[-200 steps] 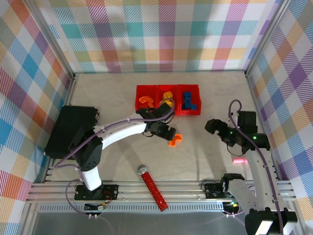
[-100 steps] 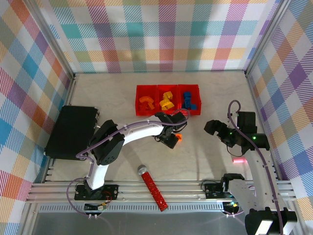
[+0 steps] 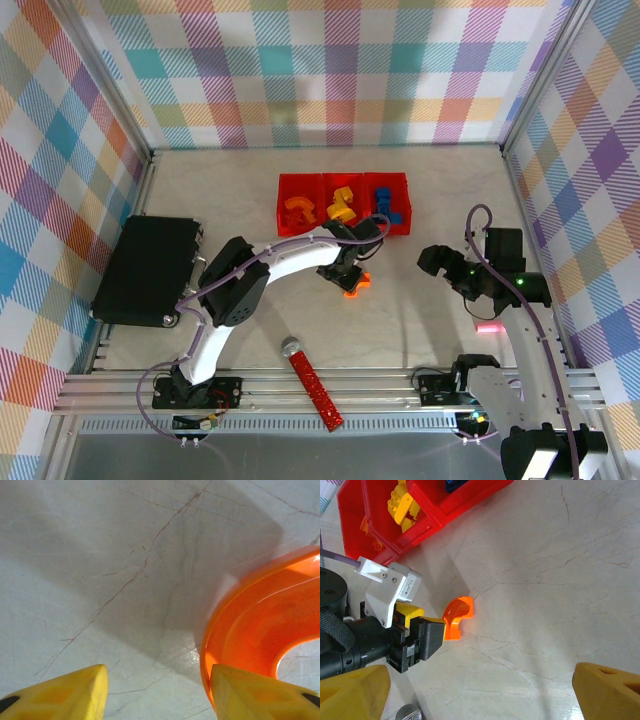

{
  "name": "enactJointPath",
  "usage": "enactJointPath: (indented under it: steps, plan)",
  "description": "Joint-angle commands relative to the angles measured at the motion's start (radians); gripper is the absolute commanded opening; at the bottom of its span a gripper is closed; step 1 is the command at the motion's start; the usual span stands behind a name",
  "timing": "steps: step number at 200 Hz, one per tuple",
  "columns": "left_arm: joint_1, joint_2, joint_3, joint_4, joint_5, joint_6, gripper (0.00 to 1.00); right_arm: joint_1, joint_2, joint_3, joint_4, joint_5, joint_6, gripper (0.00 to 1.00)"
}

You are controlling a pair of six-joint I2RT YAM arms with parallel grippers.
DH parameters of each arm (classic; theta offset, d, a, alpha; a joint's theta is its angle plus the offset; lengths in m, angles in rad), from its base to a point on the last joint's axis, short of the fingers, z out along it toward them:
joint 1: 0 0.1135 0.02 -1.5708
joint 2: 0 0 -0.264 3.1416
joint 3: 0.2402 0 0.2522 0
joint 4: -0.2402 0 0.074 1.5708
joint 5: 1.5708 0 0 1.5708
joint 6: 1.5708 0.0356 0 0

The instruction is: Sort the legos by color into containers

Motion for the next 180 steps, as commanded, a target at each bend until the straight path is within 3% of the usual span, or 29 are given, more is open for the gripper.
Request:
enactJointPath:
  steps: [1,124,161,180]
  plan:
    - [0.008,0.025,0.031,-0.042,0.039,0.006,0.54,-0.007,-0.003,-0.007,-0.019,-0.019,-0.015,0.94]
    - [-0.002,0.081,0.075,-0.061,0.136,-0.033,0.48,-0.006,0.004,-0.006,-0.015,-0.017,-0.019,0.94]
    - [-0.002,0.095,0.076,-0.069,0.148,-0.046,0.35,-0.006,0.006,-0.007,-0.012,-0.016,-0.02,0.94]
    - [-0.002,0.102,0.075,-0.071,0.159,-0.051,0.19,-0.006,0.005,-0.009,-0.011,-0.014,-0.02,0.94]
